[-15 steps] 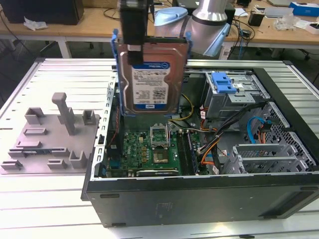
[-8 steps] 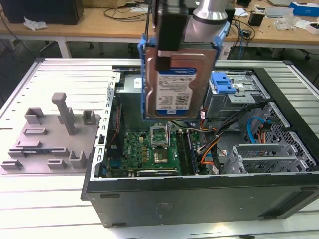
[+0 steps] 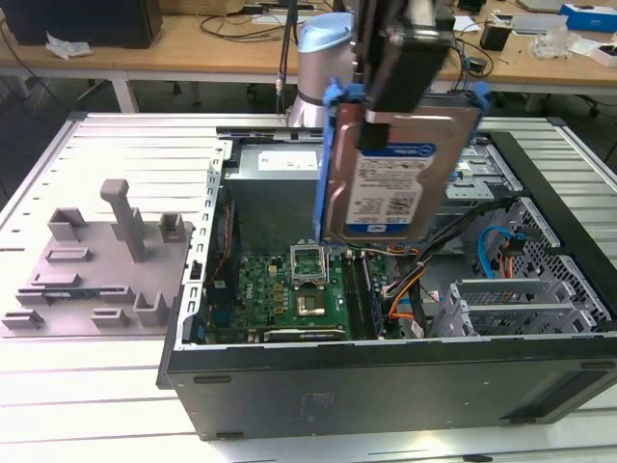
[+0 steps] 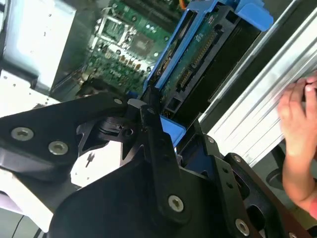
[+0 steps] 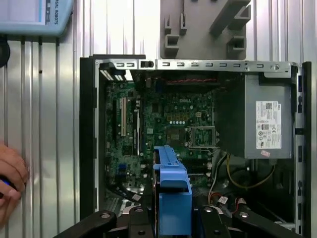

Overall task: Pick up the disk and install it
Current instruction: 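Pick up the disk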

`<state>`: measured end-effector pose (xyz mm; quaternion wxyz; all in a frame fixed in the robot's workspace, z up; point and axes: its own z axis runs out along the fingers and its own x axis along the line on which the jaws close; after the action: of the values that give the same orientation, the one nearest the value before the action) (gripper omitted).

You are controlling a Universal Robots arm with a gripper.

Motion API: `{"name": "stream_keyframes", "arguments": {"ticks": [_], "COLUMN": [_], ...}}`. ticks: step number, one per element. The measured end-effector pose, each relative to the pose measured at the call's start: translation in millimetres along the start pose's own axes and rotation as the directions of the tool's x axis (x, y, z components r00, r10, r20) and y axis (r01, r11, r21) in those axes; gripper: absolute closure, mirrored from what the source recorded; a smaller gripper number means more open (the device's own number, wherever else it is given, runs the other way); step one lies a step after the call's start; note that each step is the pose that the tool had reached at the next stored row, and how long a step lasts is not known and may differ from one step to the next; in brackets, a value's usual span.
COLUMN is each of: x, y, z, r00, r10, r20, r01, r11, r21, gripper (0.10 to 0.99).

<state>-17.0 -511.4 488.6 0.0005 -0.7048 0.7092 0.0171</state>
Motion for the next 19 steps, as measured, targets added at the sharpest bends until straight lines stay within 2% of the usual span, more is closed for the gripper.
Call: {"name": "stream_keyframes", "arguments": {"ticks": [1, 3, 6, 19], "x": [2.6, 11.1, 16.6, 16.6], "y": [-5.4, -22.7, -33.1, -33.7], "z": [-0.2, -0.8, -1.2, -1.2], "r00": [1.0000, 1.0000, 1.0000, 1.0000], "r10": [0.000, 0.000, 0.000, 0.000], "r20": [0.0001, 0.0000, 0.0000, 0.0000], "r01": [0.000, 0.000, 0.000, 0.000], "r11": [1.0000, 1.0000, 1.0000, 1.0000], "r21": [0.000, 0.000, 0.000, 0.000], "gripper": [0.722, 0.722, 0.722, 0.722]}}
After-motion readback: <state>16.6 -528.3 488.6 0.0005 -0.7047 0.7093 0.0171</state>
